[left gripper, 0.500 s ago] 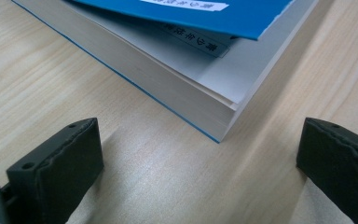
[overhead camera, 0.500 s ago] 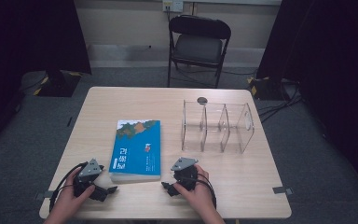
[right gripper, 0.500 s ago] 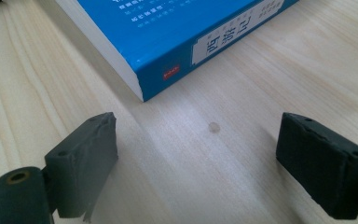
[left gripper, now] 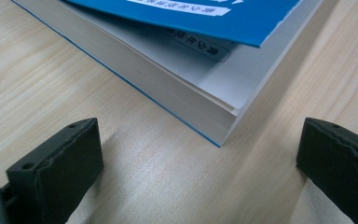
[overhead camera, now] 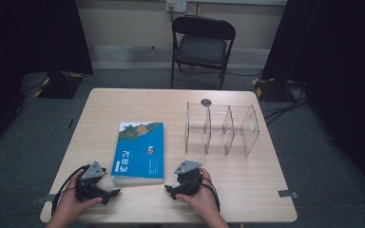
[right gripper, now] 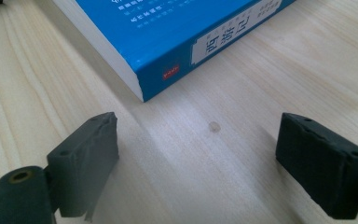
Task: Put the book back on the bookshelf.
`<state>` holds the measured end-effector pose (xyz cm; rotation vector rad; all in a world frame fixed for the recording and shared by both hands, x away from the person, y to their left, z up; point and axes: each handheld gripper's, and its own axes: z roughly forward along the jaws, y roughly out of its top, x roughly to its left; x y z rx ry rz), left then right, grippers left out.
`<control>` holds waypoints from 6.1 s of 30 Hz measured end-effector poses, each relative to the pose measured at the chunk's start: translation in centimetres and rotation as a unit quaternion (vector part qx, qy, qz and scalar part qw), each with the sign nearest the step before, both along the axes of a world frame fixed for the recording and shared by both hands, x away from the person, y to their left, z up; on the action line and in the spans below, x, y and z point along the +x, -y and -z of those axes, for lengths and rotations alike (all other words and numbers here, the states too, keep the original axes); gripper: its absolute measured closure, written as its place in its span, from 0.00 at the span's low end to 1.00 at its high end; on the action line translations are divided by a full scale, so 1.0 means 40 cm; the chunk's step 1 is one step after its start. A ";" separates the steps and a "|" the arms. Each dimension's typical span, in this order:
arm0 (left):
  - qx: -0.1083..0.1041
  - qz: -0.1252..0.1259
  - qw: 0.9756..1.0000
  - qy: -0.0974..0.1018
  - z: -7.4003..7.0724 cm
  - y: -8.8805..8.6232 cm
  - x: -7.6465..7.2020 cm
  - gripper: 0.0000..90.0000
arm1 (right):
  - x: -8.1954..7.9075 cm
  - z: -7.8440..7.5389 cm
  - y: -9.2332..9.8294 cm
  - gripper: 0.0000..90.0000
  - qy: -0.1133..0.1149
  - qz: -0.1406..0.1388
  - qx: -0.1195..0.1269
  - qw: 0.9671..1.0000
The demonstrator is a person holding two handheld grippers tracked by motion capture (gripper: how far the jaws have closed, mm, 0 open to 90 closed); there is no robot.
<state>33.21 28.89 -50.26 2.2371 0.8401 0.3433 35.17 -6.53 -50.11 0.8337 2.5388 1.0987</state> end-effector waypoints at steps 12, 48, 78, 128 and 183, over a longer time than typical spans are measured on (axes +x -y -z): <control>-0.007 -0.004 1.000 -0.001 -0.016 0.011 -0.001 0.27 | -0.010 -0.008 -0.003 0.22 -0.004 0.000 -0.007 1.000; 0.006 -0.037 0.999 -0.040 -0.056 0.042 0.009 0.46 | 0.003 -0.032 -0.044 0.19 0.011 -0.020 0.022 0.999; -0.048 -0.032 0.997 -0.042 -0.116 0.048 0.035 0.51 | 0.032 -0.061 -0.158 0.16 0.036 -0.051 0.017 0.998; -0.047 -0.032 0.998 -0.014 -0.109 0.071 0.032 0.39 | 0.030 -0.079 -0.252 0.69 0.060 -0.090 0.002 0.994; -0.056 -0.024 0.998 -0.026 -0.091 0.085 0.050 0.55 | 0.026 -0.042 -0.272 0.45 0.128 -0.081 -0.030 0.988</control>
